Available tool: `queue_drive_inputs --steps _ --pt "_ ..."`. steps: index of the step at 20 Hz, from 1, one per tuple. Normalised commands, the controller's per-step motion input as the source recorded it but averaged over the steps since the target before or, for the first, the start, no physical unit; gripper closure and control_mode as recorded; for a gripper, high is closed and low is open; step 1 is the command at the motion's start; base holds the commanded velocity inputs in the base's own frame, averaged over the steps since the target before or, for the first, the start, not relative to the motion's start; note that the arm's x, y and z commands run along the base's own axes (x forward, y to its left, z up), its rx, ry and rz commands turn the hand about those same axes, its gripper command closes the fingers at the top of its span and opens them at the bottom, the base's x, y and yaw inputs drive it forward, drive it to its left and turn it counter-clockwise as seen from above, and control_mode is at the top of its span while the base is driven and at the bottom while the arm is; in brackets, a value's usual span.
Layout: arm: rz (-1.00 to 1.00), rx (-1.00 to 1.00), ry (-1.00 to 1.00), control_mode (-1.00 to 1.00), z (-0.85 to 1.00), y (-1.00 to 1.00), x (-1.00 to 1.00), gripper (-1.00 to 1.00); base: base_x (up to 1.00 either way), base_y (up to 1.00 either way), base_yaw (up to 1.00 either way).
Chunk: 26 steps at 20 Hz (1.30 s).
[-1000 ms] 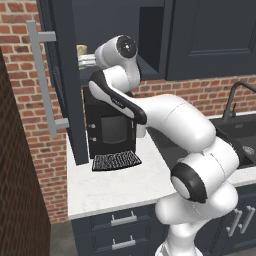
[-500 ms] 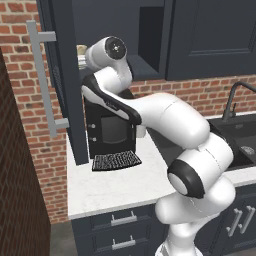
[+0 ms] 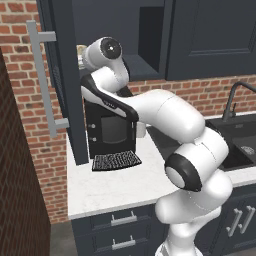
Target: Gather all objects into one cabinet and sort the glasses and bowls to opposite sides.
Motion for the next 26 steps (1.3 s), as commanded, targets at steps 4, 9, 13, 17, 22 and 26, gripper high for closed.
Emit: queue_drive_inputs --steps 4,9,13,17,22,26 --pt "0.0 0.0 0.0 -1.0 -0.13 0.04 0.18 -1.0 0.0 0.0 0.0" --pt "0.0 0.0 0.0 -1.0 -0.07 0.0 0.19 -1.0 0.0 0.0 0.0" --pt "0.0 0.0 0.0 -1.0 0.0 0.0 0.2 -1.0 0.0 0.0 0.0" --pt "0.0 0.0 0.0 -1.0 0.0 0.02 0.21 -1.0 0.0 0.0 0.0" --pt "0.0 0.0 0.0 -1.0 0.0 0.12 0.12 -1.0 0.0 0.0 0.0" --pt "0.0 0.0 0.0 -1.0 0.0 0.13 0.0 -1.0 0.0 0.0 0.0"
